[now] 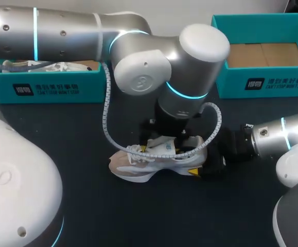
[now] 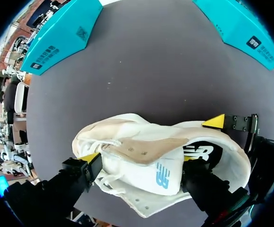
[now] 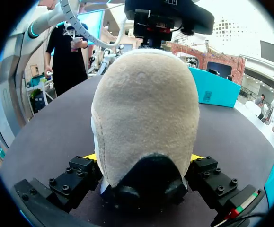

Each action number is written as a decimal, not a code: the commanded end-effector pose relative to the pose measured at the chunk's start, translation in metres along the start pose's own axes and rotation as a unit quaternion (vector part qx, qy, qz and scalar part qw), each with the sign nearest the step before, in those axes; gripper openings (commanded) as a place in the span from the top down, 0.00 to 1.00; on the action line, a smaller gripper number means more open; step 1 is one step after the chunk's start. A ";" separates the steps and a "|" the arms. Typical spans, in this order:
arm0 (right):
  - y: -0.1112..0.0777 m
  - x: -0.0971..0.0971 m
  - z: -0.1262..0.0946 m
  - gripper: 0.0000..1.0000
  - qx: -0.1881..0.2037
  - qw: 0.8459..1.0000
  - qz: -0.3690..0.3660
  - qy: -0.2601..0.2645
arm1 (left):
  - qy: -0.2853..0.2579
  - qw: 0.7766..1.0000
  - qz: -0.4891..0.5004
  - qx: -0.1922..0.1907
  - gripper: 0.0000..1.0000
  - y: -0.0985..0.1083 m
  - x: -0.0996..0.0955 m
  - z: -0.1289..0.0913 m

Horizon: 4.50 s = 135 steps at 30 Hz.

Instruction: Take the shoe out of the shoebox, open the shoe tongue, remove and reinsert the insole, then place the shoe into the shoebox

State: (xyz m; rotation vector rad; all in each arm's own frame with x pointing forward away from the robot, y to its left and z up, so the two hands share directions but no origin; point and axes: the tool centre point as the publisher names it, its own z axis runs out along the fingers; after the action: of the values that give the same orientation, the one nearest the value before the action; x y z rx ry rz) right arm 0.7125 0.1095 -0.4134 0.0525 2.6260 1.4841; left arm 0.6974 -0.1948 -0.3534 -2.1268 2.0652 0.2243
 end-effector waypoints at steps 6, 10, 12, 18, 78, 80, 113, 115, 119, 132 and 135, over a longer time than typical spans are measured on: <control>0.001 0.001 0.000 1.00 0.001 1.000 0.000 -0.001 | 0.030 0.999 0.012 -0.011 1.00 0.010 -0.020 -0.010; 0.001 0.001 0.000 1.00 0.001 1.000 0.000 -0.001 | 0.043 0.999 0.025 -0.015 1.00 0.016 -0.024 -0.017; 0.001 0.001 0.000 1.00 0.001 1.000 0.000 -0.001 | 0.049 0.998 0.031 -0.015 1.00 0.020 -0.027 -0.021; 0.001 0.001 0.000 1.00 0.001 1.000 0.000 -0.001 | 0.072 0.996 0.047 -0.020 1.00 0.025 -0.040 -0.032; 0.001 0.001 0.000 1.00 0.001 1.000 0.000 -0.001 | 0.221 0.702 0.676 -0.015 0.00 0.002 -0.151 -0.044; 0.001 0.001 0.000 1.00 0.001 1.000 0.000 -0.001 | 0.221 0.702 0.676 -0.015 0.00 0.002 -0.151 -0.044; 0.001 0.001 0.000 1.00 0.001 1.000 0.000 -0.001 | 0.225 0.536 0.811 0.067 0.89 -0.010 -0.074 -0.110; 0.001 0.001 0.000 1.00 0.001 1.000 0.000 -0.001 | 0.225 0.525 0.817 0.079 0.97 -0.008 -0.063 -0.110; 0.001 0.001 0.000 1.00 0.001 1.000 0.000 -0.001 | 0.227 0.500 0.832 0.082 1.00 -0.003 -0.042 -0.106; 0.001 0.001 0.000 1.00 0.001 1.000 0.000 -0.001 | 0.236 0.488 0.836 0.085 1.00 0.008 0.012 -0.071; 0.001 0.001 0.000 1.00 0.001 1.000 0.000 -0.001 | 0.240 0.498 0.830 0.081 1.00 0.007 0.018 -0.060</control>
State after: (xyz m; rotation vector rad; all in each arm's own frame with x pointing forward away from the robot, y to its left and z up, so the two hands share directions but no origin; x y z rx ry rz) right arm 0.7125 0.1094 -0.4134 0.0527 2.6258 1.4839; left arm 0.6881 -0.2172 -0.2842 0.7214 3.2851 -0.4193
